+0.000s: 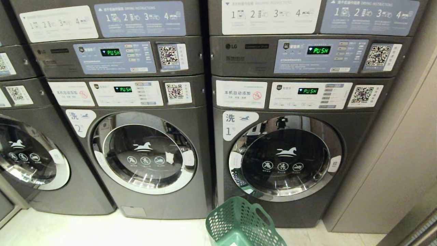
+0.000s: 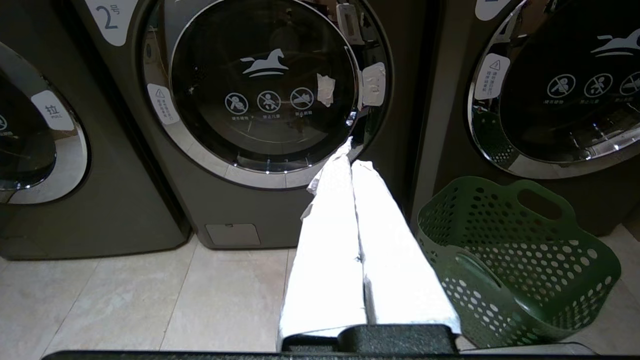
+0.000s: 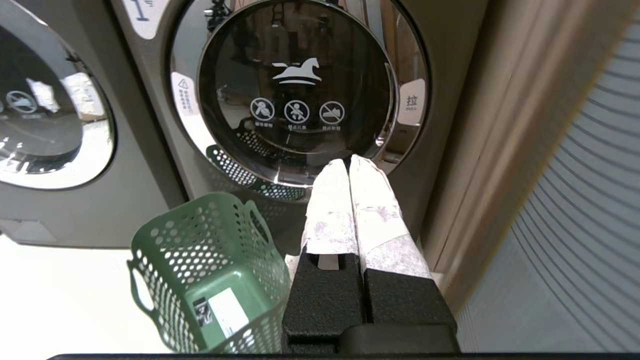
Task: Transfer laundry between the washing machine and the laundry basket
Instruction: Open the lid of the washing machine
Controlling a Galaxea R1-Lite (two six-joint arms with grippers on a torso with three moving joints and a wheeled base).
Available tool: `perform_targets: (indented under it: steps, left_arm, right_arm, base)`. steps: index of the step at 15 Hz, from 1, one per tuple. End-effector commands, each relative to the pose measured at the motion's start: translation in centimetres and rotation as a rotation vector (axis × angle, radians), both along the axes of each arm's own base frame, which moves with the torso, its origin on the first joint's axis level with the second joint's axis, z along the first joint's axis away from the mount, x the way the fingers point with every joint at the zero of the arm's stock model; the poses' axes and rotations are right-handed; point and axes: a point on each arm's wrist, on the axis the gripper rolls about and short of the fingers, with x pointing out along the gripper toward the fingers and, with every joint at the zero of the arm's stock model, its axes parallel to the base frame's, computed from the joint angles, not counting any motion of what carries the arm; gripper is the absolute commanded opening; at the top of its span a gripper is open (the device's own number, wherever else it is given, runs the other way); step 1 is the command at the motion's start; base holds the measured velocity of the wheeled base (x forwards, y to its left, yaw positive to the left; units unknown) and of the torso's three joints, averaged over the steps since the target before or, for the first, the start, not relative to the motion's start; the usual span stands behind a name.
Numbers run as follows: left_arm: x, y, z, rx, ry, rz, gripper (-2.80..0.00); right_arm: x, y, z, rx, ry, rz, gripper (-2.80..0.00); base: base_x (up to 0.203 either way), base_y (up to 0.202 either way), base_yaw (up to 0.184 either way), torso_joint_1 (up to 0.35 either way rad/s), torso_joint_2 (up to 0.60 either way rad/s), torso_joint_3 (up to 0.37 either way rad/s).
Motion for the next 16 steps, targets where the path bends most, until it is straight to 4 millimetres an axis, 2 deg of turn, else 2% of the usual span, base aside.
perform_targets:
  steps: [1, 6, 16]
  left_arm:
    - [-0.01, 0.00, -0.05, 0.000, -0.001, 0.000, -2.80]
    - [-0.01, 0.00, -0.05, -0.003, -0.001, 0.000, -2.80]
    - [-0.01, 0.00, -0.05, -0.004, -0.001, 0.000, -2.80]
  right_arm:
    - [-0.01, 0.00, 0.00, 0.000, -0.001, 0.000, -2.80]
    - [-0.01, 0.00, 0.00, 0.000, -0.001, 0.000, -2.80]
    - [-0.01, 0.00, 0.00, 0.000, -0.001, 0.000, -2.80]
  base:
    - [0.200, 0.000, -0.002, 0.005, 0.01, 0.000]
    - [0.184, 0.000, 0.000, 0.006, 0.00, 0.001]
    - [0.000, 0.000, 0.000, 0.000, 0.00, 0.000]
